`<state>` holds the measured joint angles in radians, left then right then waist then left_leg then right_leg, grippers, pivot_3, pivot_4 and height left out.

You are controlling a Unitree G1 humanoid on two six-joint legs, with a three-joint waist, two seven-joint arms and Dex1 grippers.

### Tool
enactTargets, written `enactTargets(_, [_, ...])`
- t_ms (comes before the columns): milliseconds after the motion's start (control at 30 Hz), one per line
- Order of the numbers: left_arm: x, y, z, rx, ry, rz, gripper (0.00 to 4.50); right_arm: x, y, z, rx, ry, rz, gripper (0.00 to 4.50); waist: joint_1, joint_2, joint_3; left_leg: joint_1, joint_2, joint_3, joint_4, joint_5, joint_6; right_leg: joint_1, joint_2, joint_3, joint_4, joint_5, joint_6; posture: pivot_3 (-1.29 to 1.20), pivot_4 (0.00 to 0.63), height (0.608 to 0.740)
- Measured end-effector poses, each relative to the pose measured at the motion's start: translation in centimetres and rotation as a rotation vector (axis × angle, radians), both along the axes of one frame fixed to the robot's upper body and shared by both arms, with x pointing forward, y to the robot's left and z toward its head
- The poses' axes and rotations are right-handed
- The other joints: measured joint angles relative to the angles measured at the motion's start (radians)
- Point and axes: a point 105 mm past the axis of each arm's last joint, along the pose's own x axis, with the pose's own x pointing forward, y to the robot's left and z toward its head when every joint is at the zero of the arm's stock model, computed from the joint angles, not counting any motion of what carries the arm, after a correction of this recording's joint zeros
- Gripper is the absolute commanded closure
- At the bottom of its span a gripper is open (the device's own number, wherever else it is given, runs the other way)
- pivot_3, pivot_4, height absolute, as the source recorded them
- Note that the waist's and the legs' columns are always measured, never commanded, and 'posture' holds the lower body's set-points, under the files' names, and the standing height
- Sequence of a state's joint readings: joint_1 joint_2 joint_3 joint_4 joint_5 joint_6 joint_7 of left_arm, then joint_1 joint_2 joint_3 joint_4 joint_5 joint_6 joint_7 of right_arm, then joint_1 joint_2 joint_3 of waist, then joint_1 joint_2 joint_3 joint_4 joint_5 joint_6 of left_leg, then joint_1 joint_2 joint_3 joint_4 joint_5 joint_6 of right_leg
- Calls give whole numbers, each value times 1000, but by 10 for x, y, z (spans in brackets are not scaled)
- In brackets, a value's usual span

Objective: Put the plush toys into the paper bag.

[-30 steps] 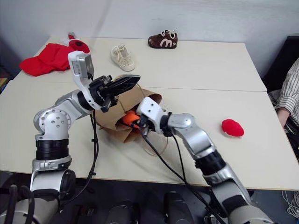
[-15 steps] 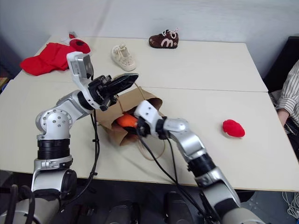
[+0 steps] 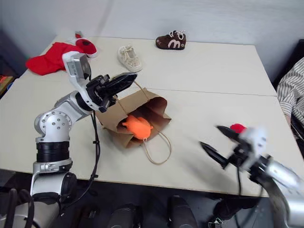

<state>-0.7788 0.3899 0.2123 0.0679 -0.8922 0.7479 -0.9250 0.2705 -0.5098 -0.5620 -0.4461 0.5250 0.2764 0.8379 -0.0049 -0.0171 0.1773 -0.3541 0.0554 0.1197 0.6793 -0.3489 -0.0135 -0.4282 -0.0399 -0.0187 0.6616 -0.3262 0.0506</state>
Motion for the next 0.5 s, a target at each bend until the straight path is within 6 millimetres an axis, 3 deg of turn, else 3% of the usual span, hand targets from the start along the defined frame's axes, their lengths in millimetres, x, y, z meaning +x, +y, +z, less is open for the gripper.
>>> enactTargets(100, [0, -2, -1, -1, -2, -10, 4500, -31, -48, -11, -118, -24, -238, 23, 1, 0, 0, 2, -1, 1, 0, 0, 1, 2, 0, 1, 0, 1, 2, 0, 150, 740])
enactTargets(167, [3, 0, -3, -1, 1, -1, 4500, -46, -69, -22, -128, 6, -348, 23, 1, 0, 0, 2, -1, 1, 0, 0, 1, 2, 0, 2, 0, 1, 2, 0, 150, 740])
enactTargets(267, [3, -1, -3, 2, -5, -1, 4500, -51, -78, -31, -114, 43, -400, 23, -12, 0, 0, 3, -1, 1, 0, 0, 0, 2, 0, 4, 1, 1, 1, 0, 150, 740])
enactTargets(367, [2, -3, -3, 4, -8, -12, 4500, -34, -74, -25, -129, 71, -346, 23, -27, 0, 0, 3, -1, 1, -1, 1, 0, 2, 1, 4, 2, 1, 1, 0, 150, 740])
enactTargets(500, [1, -7, -5, 14, -6, -26, 4500, 18, -61, -9, -124, 125, -271, 23, -25, 1, 0, 3, 0, 0, -1, 1, -1, 1, 2, 4, 2, 0, 1, 0, 150, 740])
